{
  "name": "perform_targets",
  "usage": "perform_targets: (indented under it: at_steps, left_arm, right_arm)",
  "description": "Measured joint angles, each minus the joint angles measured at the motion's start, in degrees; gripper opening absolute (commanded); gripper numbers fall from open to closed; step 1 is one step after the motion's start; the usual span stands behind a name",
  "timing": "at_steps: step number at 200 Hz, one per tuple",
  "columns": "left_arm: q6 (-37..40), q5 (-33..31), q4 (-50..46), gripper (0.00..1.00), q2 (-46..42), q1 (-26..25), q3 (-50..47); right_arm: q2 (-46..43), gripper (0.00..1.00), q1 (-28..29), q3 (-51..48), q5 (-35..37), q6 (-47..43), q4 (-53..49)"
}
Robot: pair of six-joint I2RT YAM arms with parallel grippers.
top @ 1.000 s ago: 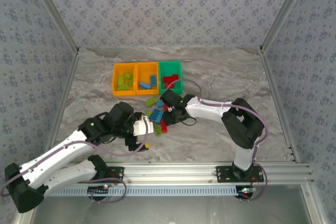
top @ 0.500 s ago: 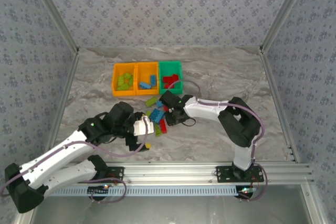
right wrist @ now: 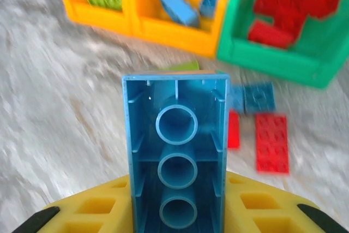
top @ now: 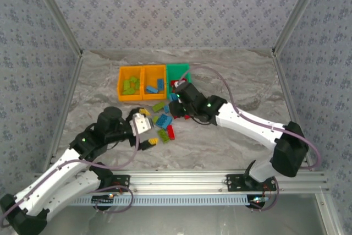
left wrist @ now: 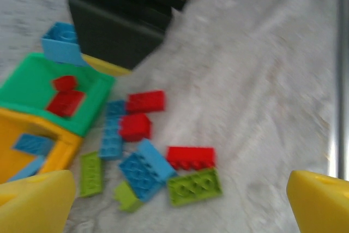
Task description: Sort the legos into containers by color
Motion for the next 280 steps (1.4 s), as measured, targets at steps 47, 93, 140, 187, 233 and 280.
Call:
perform_targets:
  at_steps: [47,93,140,187,233,280]
  left_arm:
    - [-11.3,-12.3,6.7,0.99,-1.9,7.6,0.1]
    - [-16.9,-22.0,7.2,0.99,-0.9,13.5,0.2]
    - [-21.6,-23.7,4.9,0.96,3.2,15.5,3.2]
    - [-34.4,-19.2,-6.6,0.86,13.5,15.7,16.5]
    - [-47.5,-14.8,-6.9,0.85,21.8,11.9,13.3]
    - [-55.7,-15.1,-2.5,0.83,37.0,7.7,12.5]
  right_arm:
    - [21.9,0.39,-3.8,21.5,-2.2,-2.9,4.6]
    - [46.9,0.61,-7.3,50.1,-2.4,-4.9,-3.3]
    - [45.9,0.62,-7.4,56.4,-2.4,-6.6,-13.4]
    - [13.7,0.86,-2.6,29.7,-4.1,-8.5,-17.2]
    - [-15.8,1.00,5.0,10.6,-7.7,-4.4,-20.4]
    - [-26.2,1.00,9.2,-6.0,-7.3,4.9,-24.1]
